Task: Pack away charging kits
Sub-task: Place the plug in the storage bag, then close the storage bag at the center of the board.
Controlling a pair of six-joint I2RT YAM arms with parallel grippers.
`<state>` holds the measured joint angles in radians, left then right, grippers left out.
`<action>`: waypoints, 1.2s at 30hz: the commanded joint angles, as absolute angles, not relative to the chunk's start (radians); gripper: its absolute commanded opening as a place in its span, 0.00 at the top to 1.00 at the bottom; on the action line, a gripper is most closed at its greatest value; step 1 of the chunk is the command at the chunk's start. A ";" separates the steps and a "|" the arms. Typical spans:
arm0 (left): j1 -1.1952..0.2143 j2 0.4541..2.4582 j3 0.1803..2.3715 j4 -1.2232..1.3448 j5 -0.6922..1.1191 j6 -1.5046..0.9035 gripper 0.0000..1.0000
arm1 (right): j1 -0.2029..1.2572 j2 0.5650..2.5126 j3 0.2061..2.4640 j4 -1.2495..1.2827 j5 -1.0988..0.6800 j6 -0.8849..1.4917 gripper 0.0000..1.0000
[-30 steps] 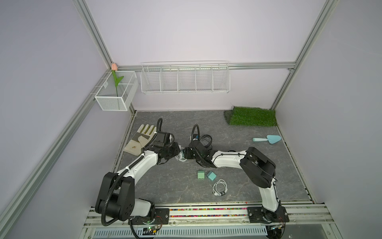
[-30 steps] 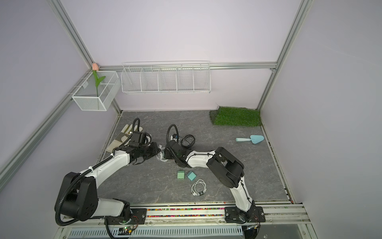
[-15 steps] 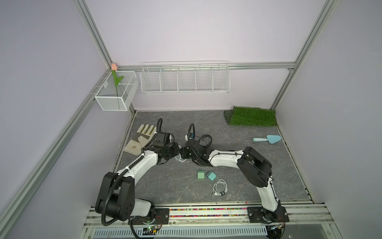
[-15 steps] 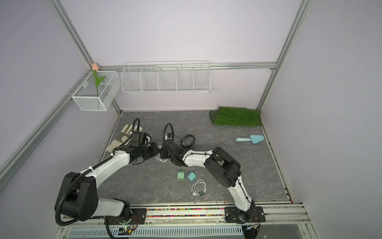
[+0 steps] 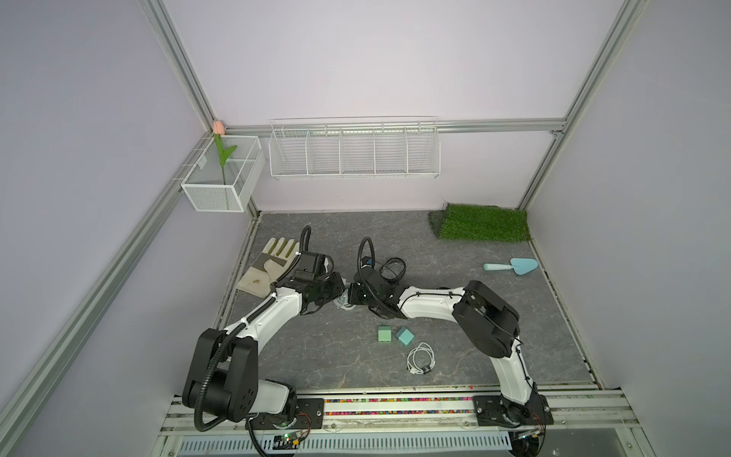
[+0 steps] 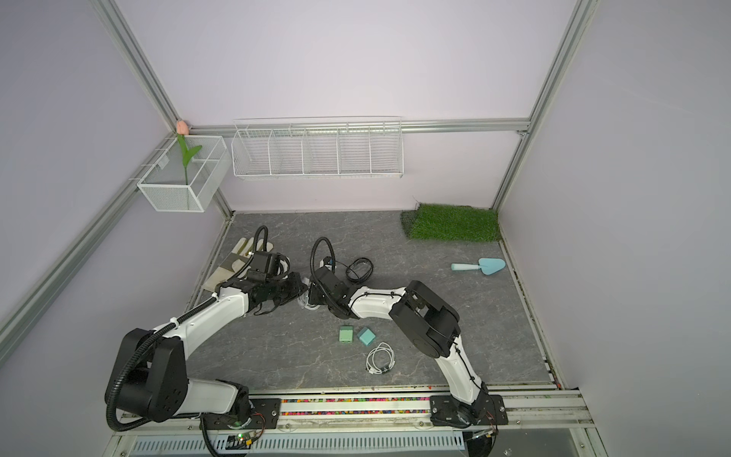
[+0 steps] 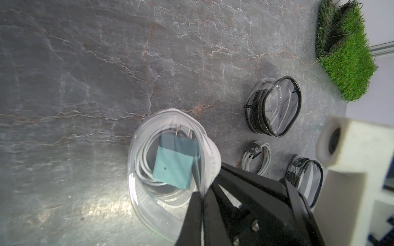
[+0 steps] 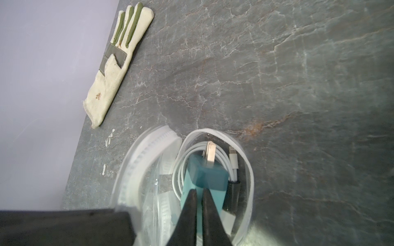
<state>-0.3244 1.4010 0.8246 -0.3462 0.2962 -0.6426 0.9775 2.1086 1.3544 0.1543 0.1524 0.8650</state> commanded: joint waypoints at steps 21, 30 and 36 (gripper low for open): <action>-0.322 1.440 0.857 -0.334 0.339 -0.629 1.00 | 0.987 2.075 1.275 0.098 0.206 0.788 0.87; -0.329 1.420 0.861 -0.321 0.368 -0.614 0.68 | 0.971 1.973 1.234 0.003 0.294 0.778 0.77; -0.330 1.303 0.831 -0.325 0.337 -0.621 0.33 | 0.959 1.944 1.176 0.082 0.293 0.792 0.69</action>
